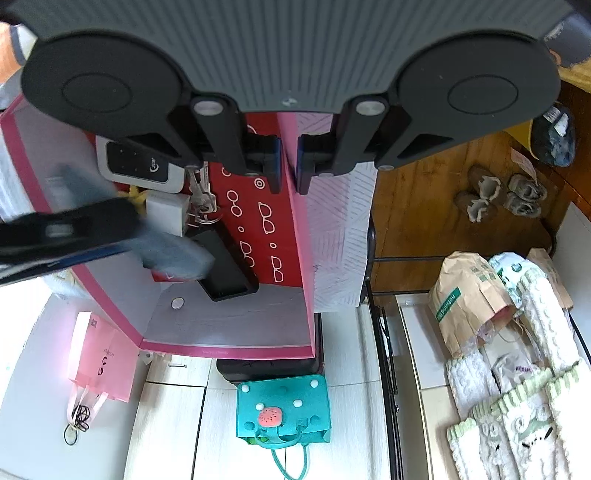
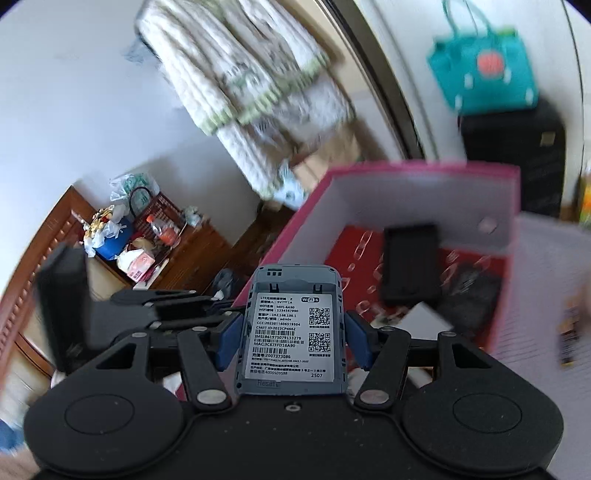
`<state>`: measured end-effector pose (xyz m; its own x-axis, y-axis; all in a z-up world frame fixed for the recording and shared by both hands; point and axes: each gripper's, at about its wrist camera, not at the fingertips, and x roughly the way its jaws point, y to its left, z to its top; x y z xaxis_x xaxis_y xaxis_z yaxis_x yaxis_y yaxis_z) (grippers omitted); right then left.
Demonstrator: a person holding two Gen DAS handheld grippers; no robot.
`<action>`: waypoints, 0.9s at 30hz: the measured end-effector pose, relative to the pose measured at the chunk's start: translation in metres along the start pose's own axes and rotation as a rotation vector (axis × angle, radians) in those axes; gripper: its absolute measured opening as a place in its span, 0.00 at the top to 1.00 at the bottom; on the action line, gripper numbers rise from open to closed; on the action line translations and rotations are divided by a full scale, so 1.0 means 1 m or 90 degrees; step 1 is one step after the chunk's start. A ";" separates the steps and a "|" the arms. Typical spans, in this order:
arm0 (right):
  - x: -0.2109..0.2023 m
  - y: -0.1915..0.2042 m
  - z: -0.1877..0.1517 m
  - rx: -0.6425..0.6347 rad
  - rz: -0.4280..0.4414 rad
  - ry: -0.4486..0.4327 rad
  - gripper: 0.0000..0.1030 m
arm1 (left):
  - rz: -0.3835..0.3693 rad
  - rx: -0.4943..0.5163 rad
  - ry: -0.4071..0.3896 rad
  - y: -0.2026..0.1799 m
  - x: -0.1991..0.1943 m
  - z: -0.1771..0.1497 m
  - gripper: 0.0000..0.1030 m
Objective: Organize rigid objects
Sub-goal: 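Carry the grey battery pack into the pink box and release it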
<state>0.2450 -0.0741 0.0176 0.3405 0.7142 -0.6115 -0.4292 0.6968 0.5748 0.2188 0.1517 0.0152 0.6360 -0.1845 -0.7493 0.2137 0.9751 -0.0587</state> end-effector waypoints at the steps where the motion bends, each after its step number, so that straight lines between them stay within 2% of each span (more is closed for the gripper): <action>1: 0.009 -0.004 0.001 0.015 0.002 0.012 0.37 | -0.005 -0.003 0.001 0.001 0.000 0.000 0.93; 5: 0.043 -0.017 0.004 0.081 0.007 0.056 0.37 | -0.015 -0.012 0.002 0.004 0.000 0.000 0.93; 11: 0.058 -0.027 0.009 0.146 -0.008 0.062 0.37 | -0.018 -0.019 0.003 0.005 0.000 0.001 0.92; 15: 0.054 -0.042 0.002 0.225 0.050 0.086 0.36 | -0.011 -0.007 0.008 0.003 0.001 0.002 0.93; 22: 0.002 -0.032 -0.005 0.156 0.071 0.065 0.36 | -0.008 -0.002 0.005 0.002 -0.001 -0.001 0.92; 27: -0.054 -0.032 -0.010 0.099 0.053 0.017 0.36 | -0.009 -0.002 0.006 0.001 -0.001 0.000 0.92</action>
<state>0.2315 -0.1356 0.0267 0.2852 0.7696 -0.5713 -0.3191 0.6383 0.7005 0.2185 0.1531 0.0162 0.6253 -0.1974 -0.7550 0.2202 0.9728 -0.0719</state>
